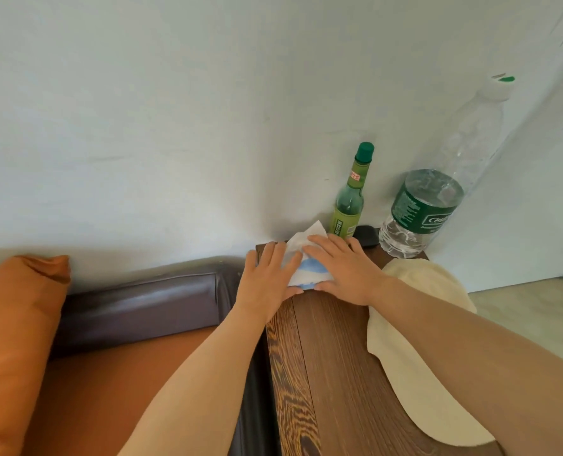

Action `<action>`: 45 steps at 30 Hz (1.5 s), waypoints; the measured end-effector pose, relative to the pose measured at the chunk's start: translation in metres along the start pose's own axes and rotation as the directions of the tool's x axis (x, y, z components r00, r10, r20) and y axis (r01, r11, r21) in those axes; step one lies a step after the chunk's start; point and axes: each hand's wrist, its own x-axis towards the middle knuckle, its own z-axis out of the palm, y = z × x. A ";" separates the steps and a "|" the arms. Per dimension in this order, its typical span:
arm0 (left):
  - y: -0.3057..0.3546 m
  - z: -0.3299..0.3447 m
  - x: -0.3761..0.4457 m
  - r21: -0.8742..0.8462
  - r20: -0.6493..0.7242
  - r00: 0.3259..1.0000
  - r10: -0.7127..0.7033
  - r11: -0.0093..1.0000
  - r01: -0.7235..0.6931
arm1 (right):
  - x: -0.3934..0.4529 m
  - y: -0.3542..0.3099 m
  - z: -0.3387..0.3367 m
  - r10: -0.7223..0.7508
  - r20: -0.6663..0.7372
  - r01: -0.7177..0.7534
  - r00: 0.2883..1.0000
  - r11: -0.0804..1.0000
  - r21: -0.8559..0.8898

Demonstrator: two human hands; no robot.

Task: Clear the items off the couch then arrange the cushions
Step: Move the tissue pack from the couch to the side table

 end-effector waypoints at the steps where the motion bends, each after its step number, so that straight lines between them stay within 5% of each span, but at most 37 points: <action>1: 0.000 0.005 0.002 0.005 -0.010 1.000 -0.001 1.000 0.001 | 0.003 0.002 0.003 0.000 0.002 0.000 1.000 1.000 0.003; 27: -0.024 0.013 0.005 -0.138 -0.094 0.992 0.080 0.986 -0.093 | 0.012 -0.011 0.023 0.010 -0.179 0.019 0.984 0.987 0.159; 37: -0.014 0.012 0.010 -0.108 0.014 0.998 0.054 0.993 -0.053 | 0.024 -0.016 0.024 0.079 -0.219 -0.057 0.973 0.993 0.105; 45: -0.027 -0.028 -0.016 -0.113 0.048 0.999 0.020 0.993 -0.014 | 0.006 -0.031 -0.002 0.026 -0.285 -0.061 0.958 0.991 -0.117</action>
